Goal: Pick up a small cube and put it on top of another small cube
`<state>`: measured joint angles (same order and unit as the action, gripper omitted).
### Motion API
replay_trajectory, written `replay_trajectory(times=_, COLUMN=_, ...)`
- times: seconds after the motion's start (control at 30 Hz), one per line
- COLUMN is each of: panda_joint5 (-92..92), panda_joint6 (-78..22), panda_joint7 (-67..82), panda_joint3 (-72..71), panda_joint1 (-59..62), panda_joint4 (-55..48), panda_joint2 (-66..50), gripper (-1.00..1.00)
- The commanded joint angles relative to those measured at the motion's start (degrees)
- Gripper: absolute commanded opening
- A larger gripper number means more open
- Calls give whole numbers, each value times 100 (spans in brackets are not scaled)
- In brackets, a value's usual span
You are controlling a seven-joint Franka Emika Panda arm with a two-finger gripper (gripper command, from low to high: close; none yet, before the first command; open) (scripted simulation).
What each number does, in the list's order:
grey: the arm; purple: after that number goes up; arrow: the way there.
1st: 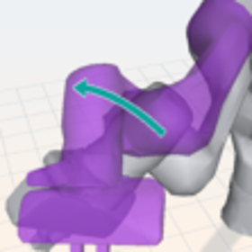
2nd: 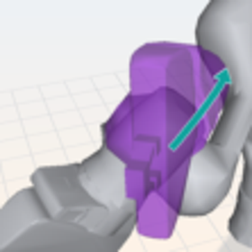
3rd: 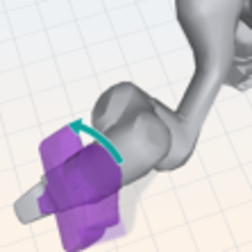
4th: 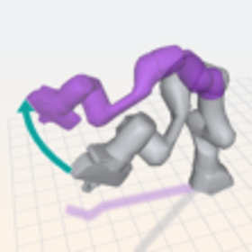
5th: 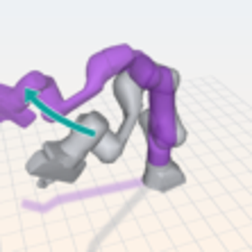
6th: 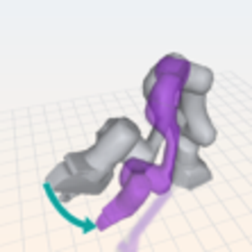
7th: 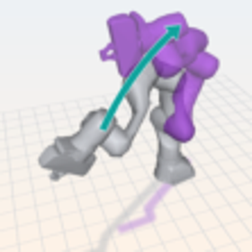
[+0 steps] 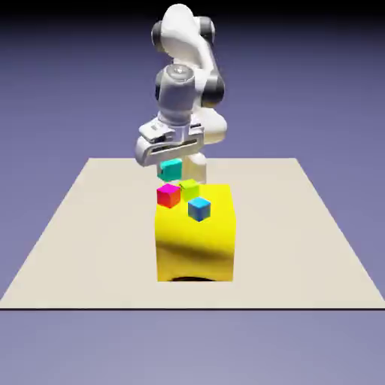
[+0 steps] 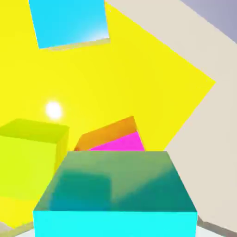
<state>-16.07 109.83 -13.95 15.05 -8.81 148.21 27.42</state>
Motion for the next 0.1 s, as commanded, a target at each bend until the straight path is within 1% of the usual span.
replay_trajectory(times=0.0, panda_joint5=-15, panda_joint6=4, panda_joint7=-5, panda_joint3=0, panda_joint1=0, panda_joint4=0, panda_joint2=0, gripper=100)
replay_trajectory(times=0.03, panda_joint5=-15, panda_joint6=4, panda_joint7=-5, panda_joint3=0, panda_joint1=0, panda_joint4=0, panda_joint2=0, gripper=100)
replay_trajectory(times=0.07, panda_joint5=26, panda_joint6=-242, panda_joint7=10, panda_joint3=-41, panda_joint1=-21, panda_joint4=-207, panda_joint2=37, gripper=100)
